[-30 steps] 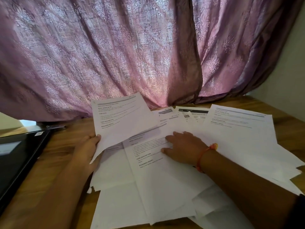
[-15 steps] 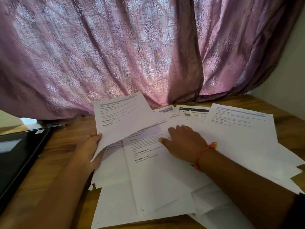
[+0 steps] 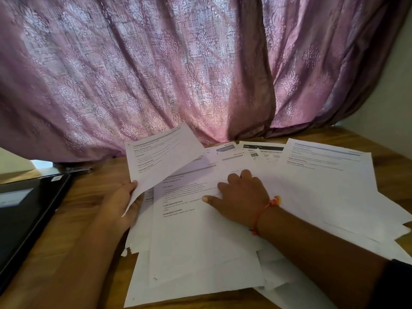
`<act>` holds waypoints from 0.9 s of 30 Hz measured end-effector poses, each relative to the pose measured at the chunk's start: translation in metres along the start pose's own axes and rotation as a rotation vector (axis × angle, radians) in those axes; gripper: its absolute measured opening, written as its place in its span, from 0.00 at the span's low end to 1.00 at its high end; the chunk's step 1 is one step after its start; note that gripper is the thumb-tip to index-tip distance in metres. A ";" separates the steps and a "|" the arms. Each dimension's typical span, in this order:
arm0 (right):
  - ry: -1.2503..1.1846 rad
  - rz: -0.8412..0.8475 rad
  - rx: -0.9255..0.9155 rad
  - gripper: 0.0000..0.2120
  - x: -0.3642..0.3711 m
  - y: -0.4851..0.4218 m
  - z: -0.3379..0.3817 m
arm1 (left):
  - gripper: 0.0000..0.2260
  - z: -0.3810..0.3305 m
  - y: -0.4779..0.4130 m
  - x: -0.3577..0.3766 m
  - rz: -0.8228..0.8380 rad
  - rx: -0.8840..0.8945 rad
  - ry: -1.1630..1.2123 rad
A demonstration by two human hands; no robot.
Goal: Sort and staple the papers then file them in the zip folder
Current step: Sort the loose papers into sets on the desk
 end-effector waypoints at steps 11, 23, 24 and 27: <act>-1.105 -0.018 0.164 0.15 -0.025 -0.019 -0.042 | 0.05 -0.015 0.044 0.041 0.048 0.374 -0.564; -1.704 0.040 0.420 0.22 -0.017 -0.025 -0.105 | 0.25 0.010 0.055 0.059 0.269 0.624 -1.455; -1.790 0.076 0.436 0.25 -0.012 -0.024 -0.105 | 0.26 0.015 0.057 0.064 0.311 0.611 -1.437; -2.028 0.188 0.419 0.48 -0.005 -0.027 -0.105 | 0.28 0.024 0.068 0.075 0.435 0.531 -1.316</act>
Point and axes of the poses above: each hand's wrist, its own y-axis away from the middle knuckle, its own x-axis out of the palm, z = x × y, the point moved 5 cm from there along -y, towards the middle knuckle, and after that the axes turned 10 degrees about -y, right-handed, at the moved point
